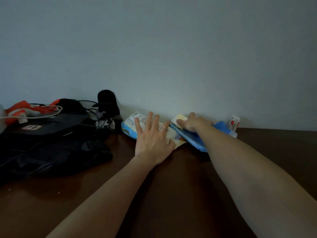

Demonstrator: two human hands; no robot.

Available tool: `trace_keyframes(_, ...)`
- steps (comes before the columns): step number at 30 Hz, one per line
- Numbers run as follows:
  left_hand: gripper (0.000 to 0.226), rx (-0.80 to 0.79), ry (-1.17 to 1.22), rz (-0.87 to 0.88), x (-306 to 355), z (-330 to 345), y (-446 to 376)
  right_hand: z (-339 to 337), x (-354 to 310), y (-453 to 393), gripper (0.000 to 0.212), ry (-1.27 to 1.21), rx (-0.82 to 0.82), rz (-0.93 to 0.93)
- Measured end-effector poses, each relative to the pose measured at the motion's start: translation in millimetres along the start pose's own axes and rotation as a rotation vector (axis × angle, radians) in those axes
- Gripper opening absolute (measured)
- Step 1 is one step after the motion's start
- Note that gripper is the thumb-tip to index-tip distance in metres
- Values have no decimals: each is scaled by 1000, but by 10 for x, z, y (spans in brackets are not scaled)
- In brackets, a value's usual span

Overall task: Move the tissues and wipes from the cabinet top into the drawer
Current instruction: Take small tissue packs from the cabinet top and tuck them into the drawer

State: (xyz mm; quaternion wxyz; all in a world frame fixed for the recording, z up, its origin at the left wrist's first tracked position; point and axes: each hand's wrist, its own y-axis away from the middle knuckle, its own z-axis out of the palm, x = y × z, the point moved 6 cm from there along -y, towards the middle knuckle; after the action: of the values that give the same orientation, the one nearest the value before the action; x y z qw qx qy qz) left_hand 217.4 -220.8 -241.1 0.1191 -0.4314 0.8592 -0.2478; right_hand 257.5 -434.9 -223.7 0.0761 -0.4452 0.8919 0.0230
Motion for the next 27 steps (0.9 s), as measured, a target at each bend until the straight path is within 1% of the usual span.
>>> trace_keyframes(2,66,-65,35,-23,-38,84,-54,153,161,-87,86,-8,10,-22)
trace_keyframes(7,60,-104,65,-35,-61,69,-30,84,429,80,74,-129,5,-160)
trace_keyframes(10,61,-118,77,-14,-23,4,43,27,468,451,65,-213,59,-249)
trace_keyframes(12,64,-114,62,-21,-8,-48,94,-125,441,648,64,-239,153,-327)
trace_keyframes(14,68,-72,31,-29,37,-106,155,-301,444,759,63,-296,234,-399)
trace_keyframes(15,69,-31,25,-25,86,-142,174,-351,451,781,61,-325,219,-428)
trace_keyframes(18,65,118,116,62,381,-253,183,-323,483,764,58,-330,77,-474)
trace_keyframes(19,65,134,153,95,498,-261,153,-321,520,727,55,-351,63,-466)
trace_keyframes(20,67,123,183,115,599,-252,96,-356,570,677,51,-394,86,-450)
trace_keyframes(22,73,27,237,115,753,-161,-76,-525,728,519,45,-516,208,-392)
trace_keyframes(24,74,-118,271,99,873,15,-262,-718,965,319,42,-547,325,-292)
trace_keyframes(25,71,-194,276,88,932,129,-337,-796,1104,211,41,-502,350,-228)
trace_keyframes(27,58,-300,234,102,1059,350,-418,-840,1339,-27,45,-357,300,-108)
